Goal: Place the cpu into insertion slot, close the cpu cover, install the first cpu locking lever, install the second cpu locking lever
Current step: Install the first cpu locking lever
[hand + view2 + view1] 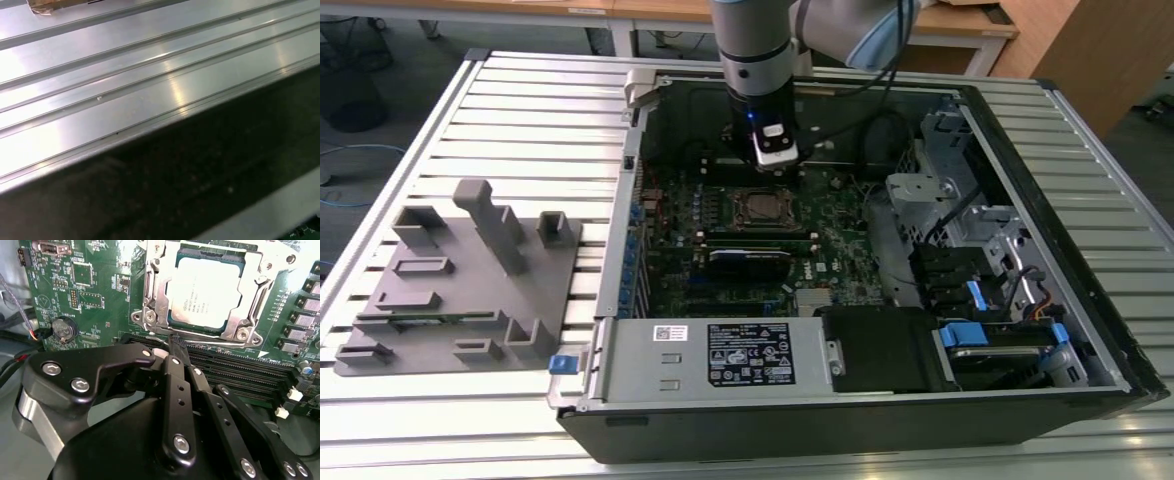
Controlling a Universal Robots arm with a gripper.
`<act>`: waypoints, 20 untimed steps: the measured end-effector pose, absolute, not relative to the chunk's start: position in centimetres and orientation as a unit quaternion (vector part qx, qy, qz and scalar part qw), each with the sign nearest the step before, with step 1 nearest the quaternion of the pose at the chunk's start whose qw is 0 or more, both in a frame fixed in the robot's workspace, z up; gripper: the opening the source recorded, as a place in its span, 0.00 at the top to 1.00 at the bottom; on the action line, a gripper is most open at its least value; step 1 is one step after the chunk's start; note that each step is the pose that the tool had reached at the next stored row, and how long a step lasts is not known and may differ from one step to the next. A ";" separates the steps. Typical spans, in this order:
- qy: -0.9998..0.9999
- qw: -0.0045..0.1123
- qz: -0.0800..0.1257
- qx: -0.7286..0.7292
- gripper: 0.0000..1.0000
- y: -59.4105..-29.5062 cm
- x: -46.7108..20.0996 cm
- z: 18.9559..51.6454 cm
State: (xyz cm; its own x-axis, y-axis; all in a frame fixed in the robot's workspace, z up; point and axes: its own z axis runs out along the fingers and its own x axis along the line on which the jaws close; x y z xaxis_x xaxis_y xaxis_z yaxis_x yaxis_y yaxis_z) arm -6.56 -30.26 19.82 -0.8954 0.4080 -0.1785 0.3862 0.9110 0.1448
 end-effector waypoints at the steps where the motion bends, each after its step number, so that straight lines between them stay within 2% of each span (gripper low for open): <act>1: 0.971 0.103 0.052 0.209 0.89 -30.3 -6.6 19.8; 20: 0.965 0.105 0.057 0.235 0.89 -30.0 -6.8 19.8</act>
State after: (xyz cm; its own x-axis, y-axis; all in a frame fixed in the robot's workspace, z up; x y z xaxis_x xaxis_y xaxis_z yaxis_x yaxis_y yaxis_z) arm -6.75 -30.01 19.81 -0.8675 0.4649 -0.1768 0.4410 0.8834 0.1587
